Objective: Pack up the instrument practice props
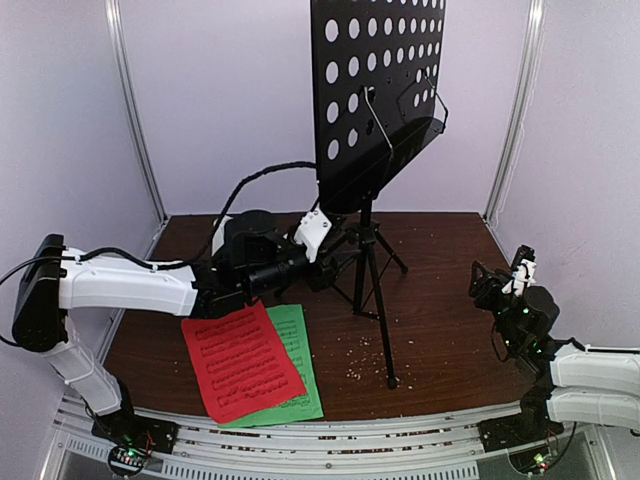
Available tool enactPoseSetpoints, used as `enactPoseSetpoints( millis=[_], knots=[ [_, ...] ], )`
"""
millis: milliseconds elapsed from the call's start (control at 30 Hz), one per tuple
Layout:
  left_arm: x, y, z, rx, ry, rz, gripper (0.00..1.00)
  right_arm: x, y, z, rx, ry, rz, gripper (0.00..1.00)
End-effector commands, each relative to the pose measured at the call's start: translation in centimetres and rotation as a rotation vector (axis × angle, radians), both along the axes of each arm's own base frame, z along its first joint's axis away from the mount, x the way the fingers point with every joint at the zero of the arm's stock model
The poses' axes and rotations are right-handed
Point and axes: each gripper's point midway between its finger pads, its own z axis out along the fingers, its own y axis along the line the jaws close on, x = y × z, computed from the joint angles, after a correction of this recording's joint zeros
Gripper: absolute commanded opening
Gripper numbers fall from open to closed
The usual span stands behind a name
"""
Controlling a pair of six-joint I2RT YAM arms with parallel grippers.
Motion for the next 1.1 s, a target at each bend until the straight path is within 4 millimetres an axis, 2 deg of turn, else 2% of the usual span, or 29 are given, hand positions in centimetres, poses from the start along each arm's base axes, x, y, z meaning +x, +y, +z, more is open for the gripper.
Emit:
enactPoseSetpoints(
  millis=[0,100,367,800,1067],
  knots=[
    [1.3,0.3,0.1,0.083,-0.102,0.094,0.55,-0.1,-0.5,0.1,0.015,-0.009,-0.021,0.67],
    [1.4,0.3,0.0,0.102,-0.121,0.106,0.52,-0.1,-0.5,0.2,0.018,-0.011,-0.020,0.67],
    [2.2,0.1,0.7,0.121,-0.160,0.142,0.53,-0.1,-0.4,0.2,0.016,-0.009,-0.019,0.67],
    [2.1,-1.6,0.7,0.187,-0.228,0.106,0.53,-0.1,-0.5,0.2,0.018,-0.008,-0.021,0.68],
    [2.5,-2.0,0.1,0.225,-0.236,0.114,0.38,0.0,-0.5,0.1,0.016,-0.005,-0.023,0.68]
  ],
)
